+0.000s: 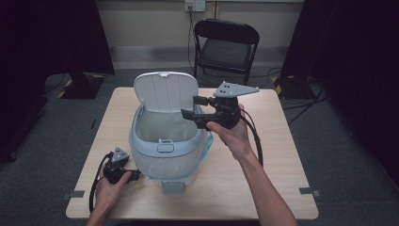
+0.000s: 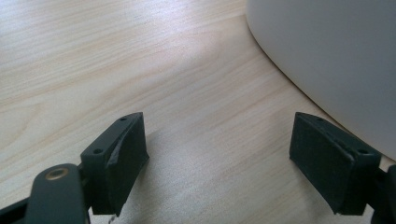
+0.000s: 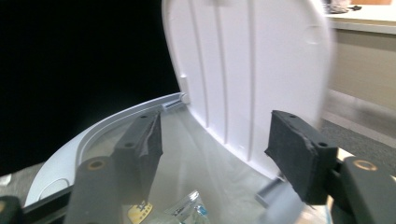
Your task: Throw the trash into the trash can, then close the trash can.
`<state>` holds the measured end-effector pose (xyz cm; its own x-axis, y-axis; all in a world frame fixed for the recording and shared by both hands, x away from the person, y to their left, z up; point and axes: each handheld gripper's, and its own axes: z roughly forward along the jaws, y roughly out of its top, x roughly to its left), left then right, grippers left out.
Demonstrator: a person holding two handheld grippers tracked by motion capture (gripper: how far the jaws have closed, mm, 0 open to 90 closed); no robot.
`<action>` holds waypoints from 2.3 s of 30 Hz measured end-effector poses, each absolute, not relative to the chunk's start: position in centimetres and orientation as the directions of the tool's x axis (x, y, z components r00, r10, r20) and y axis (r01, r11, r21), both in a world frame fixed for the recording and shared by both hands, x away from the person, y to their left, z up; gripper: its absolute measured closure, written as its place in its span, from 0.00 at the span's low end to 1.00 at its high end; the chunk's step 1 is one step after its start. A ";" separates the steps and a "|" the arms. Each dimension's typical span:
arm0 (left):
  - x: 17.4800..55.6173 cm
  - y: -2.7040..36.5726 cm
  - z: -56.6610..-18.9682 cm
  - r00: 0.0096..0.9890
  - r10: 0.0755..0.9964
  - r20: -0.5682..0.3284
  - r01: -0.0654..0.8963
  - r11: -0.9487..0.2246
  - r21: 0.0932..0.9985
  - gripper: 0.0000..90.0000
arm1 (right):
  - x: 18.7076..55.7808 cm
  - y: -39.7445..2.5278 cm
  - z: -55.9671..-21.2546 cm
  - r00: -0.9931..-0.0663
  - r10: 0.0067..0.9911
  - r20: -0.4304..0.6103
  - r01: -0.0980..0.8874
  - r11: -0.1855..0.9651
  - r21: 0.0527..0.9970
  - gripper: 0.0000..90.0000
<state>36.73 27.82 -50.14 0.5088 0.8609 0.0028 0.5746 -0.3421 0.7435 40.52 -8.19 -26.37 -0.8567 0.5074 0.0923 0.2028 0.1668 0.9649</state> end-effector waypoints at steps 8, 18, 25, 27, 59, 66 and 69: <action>36.7 27.8 -50.1 0.509 0.861 0.003 0.575 -0.342 0.743 0.20 | 41.0 -9.7 -26.4 -0.826 0.558 0.085 0.215 0.172 0.961 0.35; 36.7 27.8 -50.1 0.509 0.861 0.002 0.575 -0.342 0.743 0.20 | 42.3 -11.8 -26.6 -0.767 0.637 0.081 0.233 0.160 0.959 0.27; 36.7 27.8 -50.1 0.510 0.860 0.001 0.575 -0.342 0.743 0.20 | 44.0 -12.4 -26.3 -0.725 0.685 0.070 0.243 0.160 0.957 0.26; 36.7 27.8 -50.2 0.508 0.861 -0.001 0.575 -0.338 0.745 0.20 | 44.5 -12.3 -26.2 -0.714 0.696 0.076 0.250 0.152 0.956 0.25; 36.8 27.9 -50.1 0.512 0.859 0.000 0.575 -0.343 0.743 0.20 | 48.6 -9.8 -26.0 -0.713 0.690 0.124 0.275 0.113 0.955 0.27; 36.8 27.8 -50.1 0.509 0.861 -0.001 0.577 -0.340 0.743 0.19 | 48.4 -9.6 -25.4 -0.735 0.668 0.118 0.263 0.120 0.957 0.32; 36.8 27.8 -50.1 0.508 0.861 -0.001 0.577 -0.340 0.742 0.19 | 47.8 -9.5 -25.2 -0.771 0.625 0.121 0.249 0.120 0.961 0.32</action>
